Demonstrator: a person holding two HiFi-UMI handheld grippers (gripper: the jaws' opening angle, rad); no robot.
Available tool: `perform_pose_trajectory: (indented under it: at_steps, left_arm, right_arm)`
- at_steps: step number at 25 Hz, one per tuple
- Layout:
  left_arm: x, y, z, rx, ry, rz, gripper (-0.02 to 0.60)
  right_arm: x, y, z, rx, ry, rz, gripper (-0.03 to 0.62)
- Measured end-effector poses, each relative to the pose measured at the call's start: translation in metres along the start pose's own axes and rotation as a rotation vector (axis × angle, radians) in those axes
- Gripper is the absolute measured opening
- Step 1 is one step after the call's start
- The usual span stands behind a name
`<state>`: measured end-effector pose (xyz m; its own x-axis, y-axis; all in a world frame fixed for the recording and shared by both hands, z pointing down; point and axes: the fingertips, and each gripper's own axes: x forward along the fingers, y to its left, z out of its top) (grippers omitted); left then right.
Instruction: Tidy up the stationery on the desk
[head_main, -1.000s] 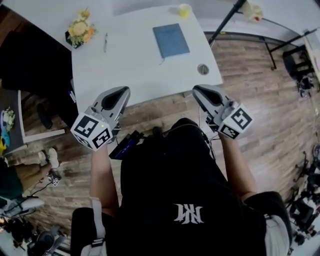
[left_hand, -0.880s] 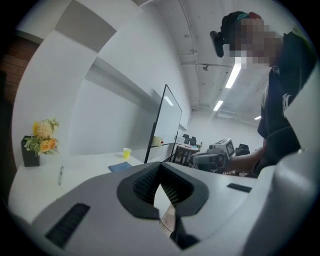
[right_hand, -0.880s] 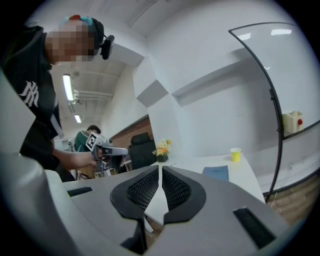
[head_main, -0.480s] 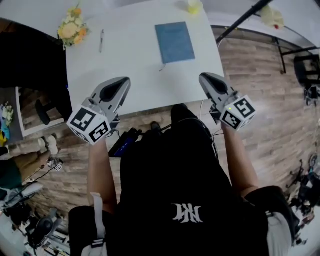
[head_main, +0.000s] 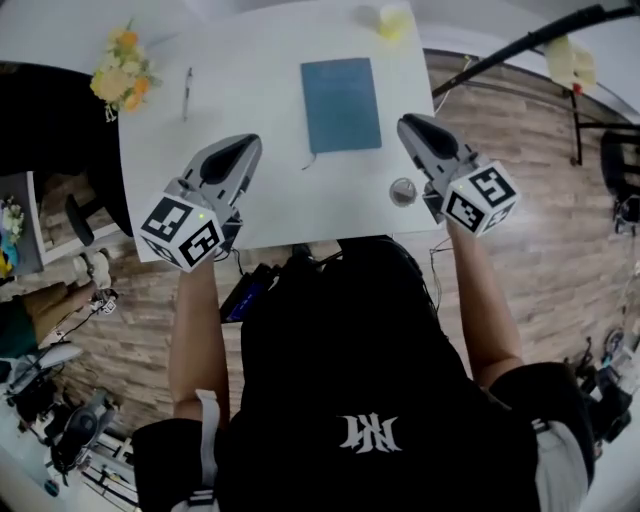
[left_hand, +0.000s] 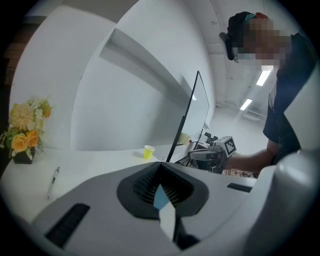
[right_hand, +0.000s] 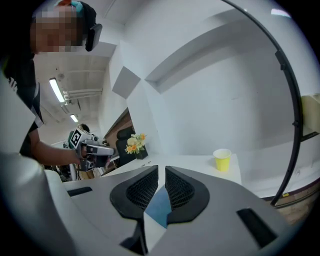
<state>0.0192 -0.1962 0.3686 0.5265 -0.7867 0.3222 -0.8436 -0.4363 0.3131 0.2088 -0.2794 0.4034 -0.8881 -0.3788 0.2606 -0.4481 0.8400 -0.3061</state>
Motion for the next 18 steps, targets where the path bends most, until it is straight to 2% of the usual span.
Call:
perform_pose_trajectory:
  at_steps: [3,7,9,10,14,18]
  left_arm:
    - [0.023,0.015,-0.007,-0.055,0.011,0.028,-0.002]
    - [0.052,0.029,-0.018,-0.089,0.049,0.060,-0.002]
    - [0.069,0.035,-0.024,-0.101,0.068,0.068,-0.002]
    - [0.078,0.038,-0.028,-0.108,0.076,0.068,-0.002]
    - [0.106,0.053,-0.042,-0.145,0.115,0.076,0.003]
    - [0.129,0.068,-0.064,-0.191,0.180,0.096,0.036]
  right_arm:
    - [0.018,-0.018,0.000,0.014,0.023,0.022,0.046]
    - [0.042,-0.035,-0.006,0.030,0.058,0.051,0.059]
    - [0.055,-0.045,-0.014,0.051,0.084,0.055,0.166]
    - [0.061,-0.051,-0.019,0.067,0.099,0.056,0.175]
    - [0.083,-0.073,-0.043,0.128,0.173,0.037,0.175]
    - [0.100,-0.092,-0.064,0.209,0.243,0.015,0.175]
